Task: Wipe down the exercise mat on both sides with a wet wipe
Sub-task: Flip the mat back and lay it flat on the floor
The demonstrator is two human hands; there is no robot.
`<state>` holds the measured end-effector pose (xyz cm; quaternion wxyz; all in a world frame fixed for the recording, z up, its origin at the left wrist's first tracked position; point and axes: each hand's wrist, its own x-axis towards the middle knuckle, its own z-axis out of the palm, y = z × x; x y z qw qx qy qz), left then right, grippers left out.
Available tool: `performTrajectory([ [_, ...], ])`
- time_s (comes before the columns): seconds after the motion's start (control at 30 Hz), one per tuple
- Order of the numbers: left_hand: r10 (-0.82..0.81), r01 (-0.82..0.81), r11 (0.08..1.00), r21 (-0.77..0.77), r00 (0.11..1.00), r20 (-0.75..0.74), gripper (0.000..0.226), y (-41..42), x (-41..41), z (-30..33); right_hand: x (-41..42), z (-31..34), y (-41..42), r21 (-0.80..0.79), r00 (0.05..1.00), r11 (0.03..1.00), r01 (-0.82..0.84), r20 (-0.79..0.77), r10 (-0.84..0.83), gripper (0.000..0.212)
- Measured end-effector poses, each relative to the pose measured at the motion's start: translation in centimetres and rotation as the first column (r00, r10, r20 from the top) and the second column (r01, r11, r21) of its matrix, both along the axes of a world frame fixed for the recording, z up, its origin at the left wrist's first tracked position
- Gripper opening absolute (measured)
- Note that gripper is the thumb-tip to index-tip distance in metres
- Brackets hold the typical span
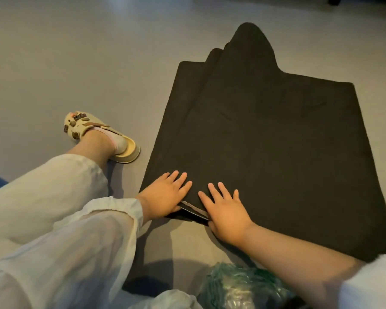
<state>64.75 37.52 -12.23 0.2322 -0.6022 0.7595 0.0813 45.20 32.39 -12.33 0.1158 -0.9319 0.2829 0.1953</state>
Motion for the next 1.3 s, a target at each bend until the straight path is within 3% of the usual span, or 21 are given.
performTrajectory([
  [0.13, 0.074, -0.089, 0.989, -0.118, 0.99, -0.123, 0.068, 0.6, -0.5, 0.2, -0.3, 2.0, -3.0, 0.207, 0.983, 0.978, 0.012, 0.178, -0.05, 0.061],
  [0.23, 0.103, -0.163, 0.956, -0.243, 0.965, -0.243, 0.076, 1.3, -1.6, 0.4, -0.4, 3.3, -5.3, 0.371, 0.966, 0.927, 0.053, 0.216, -0.141, 0.051],
  [0.4, -0.117, 0.085, 0.949, -0.302, 0.989, -0.092, 0.102, 1.6, -1.2, 0.2, -0.2, 3.6, -7.3, 0.545, 0.966, 0.833, 0.098, 0.15, -0.212, 0.042],
  [0.47, -0.102, 0.077, 0.96, -0.27, 0.992, -0.08, 0.103, 1.6, -0.9, -0.1, 0.1, 3.7, -7.6, 0.566, 0.972, 0.818, 0.1, 0.122, -0.203, 0.04],
  [0.6, -0.007, -0.013, 0.982, -0.189, 0.994, -0.106, 0.084, 1.2, -1.2, -0.5, 0.1, 3.7, -7.0, 0.525, 0.974, 0.842, 0.121, 0.1, -0.202, 0.042],
  [0.73, 0.045, -0.077, 0.988, -0.131, 0.971, -0.236, 0.056, -0.5, -0.7, 0.8, -0.7, 3.0, -4.3, 0.271, 0.978, 0.962, 0.041, 0.187, -0.094, 0.045],
  [0.87, 0.009, -0.046, 0.991, -0.124, 0.958, -0.285, 0.038, -1.4, -0.6, 2.0, -0.5, 0.5, 0.1, 0.158, 0.974, 0.973, 0.169, 0.125, -0.189, 0.074],
  [1.0, 0.032, -0.07, 0.994, -0.09, 0.93, -0.367, 0.035, -1.9, -0.3, 2.8, 1.1, -1.1, 1.6, -0.017, 0.948, 0.968, 0.25, 0.207, -0.241, 0.089],
  [1.1, 0.04, -0.076, 0.994, -0.077, 0.92, -0.391, 0.033, -2.1, -0.2, 3.1, 1.6, -1.4, 1.2, -0.056, 0.938, 0.964, 0.258, 0.255, -0.237, 0.083],
  [1.3, 0.056, -0.122, 0.981, -0.151, 0.922, -0.382, 0.035, -0.9, -0.5, 2.2, 1.8, -0.4, 0.0, -0.044, 0.928, 0.984, 0.173, 0.342, -0.148, 0.042],
])
